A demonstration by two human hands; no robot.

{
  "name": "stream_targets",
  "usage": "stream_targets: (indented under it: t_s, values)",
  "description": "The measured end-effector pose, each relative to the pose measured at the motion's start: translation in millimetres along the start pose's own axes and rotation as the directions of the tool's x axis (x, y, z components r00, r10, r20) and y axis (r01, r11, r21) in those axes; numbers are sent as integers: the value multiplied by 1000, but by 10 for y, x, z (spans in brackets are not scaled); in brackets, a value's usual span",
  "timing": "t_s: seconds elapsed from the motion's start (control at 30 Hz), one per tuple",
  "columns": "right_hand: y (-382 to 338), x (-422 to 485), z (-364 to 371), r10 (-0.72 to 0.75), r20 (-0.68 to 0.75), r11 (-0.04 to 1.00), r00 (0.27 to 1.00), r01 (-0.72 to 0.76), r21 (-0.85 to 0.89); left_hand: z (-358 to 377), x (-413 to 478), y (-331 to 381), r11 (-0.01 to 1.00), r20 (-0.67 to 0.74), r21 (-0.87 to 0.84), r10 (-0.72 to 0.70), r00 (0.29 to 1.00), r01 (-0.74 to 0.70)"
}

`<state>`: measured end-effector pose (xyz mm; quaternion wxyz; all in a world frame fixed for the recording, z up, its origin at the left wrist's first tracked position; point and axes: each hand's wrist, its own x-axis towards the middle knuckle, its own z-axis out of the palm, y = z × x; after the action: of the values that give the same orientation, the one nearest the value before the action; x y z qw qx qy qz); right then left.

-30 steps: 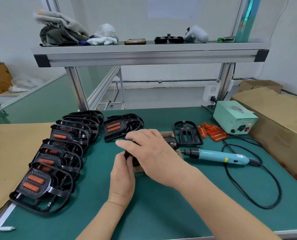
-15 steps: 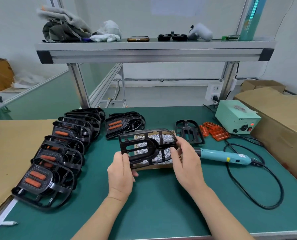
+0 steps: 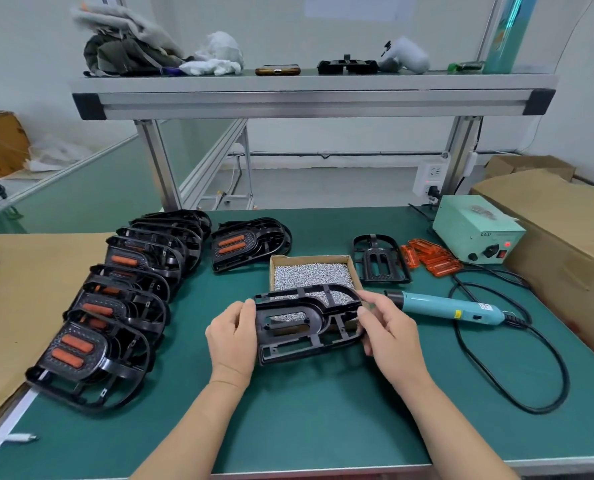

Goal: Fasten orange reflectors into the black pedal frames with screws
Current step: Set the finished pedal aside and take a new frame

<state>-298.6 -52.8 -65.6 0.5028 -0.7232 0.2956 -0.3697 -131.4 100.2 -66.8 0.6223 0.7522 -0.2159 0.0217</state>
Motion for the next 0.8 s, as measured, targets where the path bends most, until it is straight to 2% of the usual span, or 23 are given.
stream_targets:
  t_s: [0.17, 0.3, 0.43, 0.67, 0.8]
  values:
    - [26, -166, -170, -10, 74, 995, 997, 17, -96, 18, 18, -35, 995, 42, 27, -92, 995, 91]
    - [28, -219, -247, 14, 79, 993, 997, -4, -117, 14, 26, -58, 994, 130, 83, -79, 988, 68]
    - [38, -239, -229, 17, 58, 955, 998, 1, -296, 11, -17, -60, 982, 211, 186, -59, 976, 20]
    - [36, -265, -186, 7, 16, 874, 1000, 1, -487, 24, -47, -37, 930, 222, 362, -29, 975, -55]
    - [53, -275, -179, -11, -13, 867, 1000, 3, -498, 23, -68, -36, 907, 211, 416, -21, 977, -70]
